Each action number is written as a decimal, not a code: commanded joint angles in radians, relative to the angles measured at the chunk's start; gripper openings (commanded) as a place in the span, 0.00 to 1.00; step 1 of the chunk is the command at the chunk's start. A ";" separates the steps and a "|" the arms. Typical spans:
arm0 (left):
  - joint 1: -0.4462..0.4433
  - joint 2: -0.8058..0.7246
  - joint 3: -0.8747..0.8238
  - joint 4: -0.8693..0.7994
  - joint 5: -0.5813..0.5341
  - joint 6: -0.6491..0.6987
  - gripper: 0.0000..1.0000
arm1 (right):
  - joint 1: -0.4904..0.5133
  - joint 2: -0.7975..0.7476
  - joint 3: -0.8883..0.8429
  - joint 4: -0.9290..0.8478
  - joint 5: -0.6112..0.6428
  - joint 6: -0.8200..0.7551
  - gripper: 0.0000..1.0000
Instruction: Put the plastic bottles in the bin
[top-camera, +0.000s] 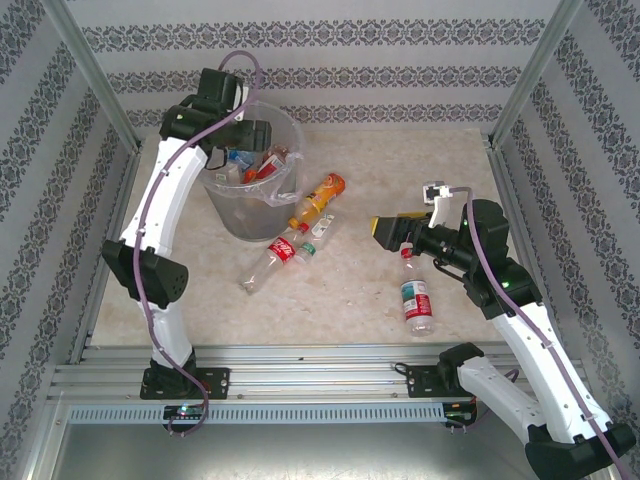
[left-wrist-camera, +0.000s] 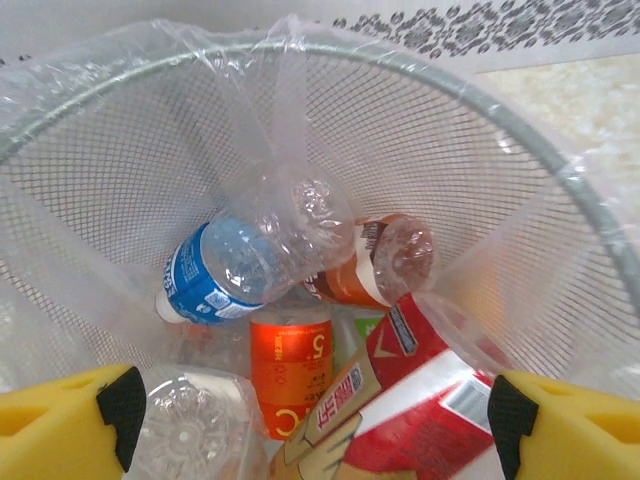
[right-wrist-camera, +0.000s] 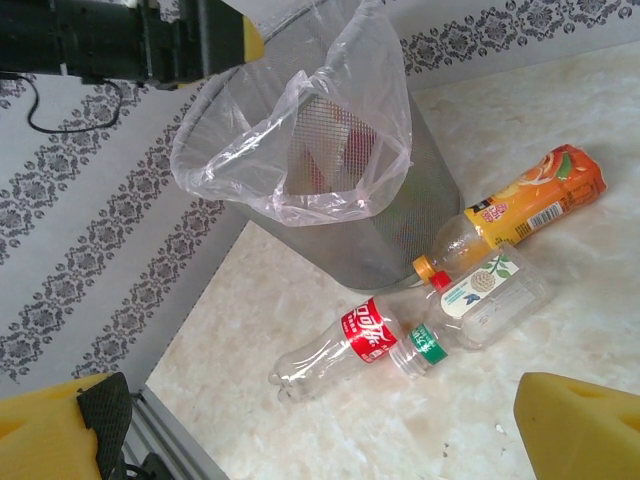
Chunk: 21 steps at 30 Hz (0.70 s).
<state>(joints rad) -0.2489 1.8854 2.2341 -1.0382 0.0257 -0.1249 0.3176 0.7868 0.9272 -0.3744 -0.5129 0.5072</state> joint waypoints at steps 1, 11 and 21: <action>-0.022 -0.118 -0.040 0.029 0.047 -0.004 0.91 | -0.003 -0.022 -0.008 0.007 -0.002 -0.033 0.98; -0.217 -0.487 -0.541 0.247 0.019 0.042 0.98 | -0.001 -0.072 -0.036 -0.001 -0.048 -0.045 0.98; -0.443 -0.558 -0.853 0.355 -0.089 -0.043 1.00 | 0.019 -0.098 -0.060 -0.039 -0.128 -0.056 0.98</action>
<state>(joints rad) -0.6418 1.3064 1.4117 -0.7509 0.0128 -0.1318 0.3233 0.7052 0.8825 -0.3931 -0.6010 0.4709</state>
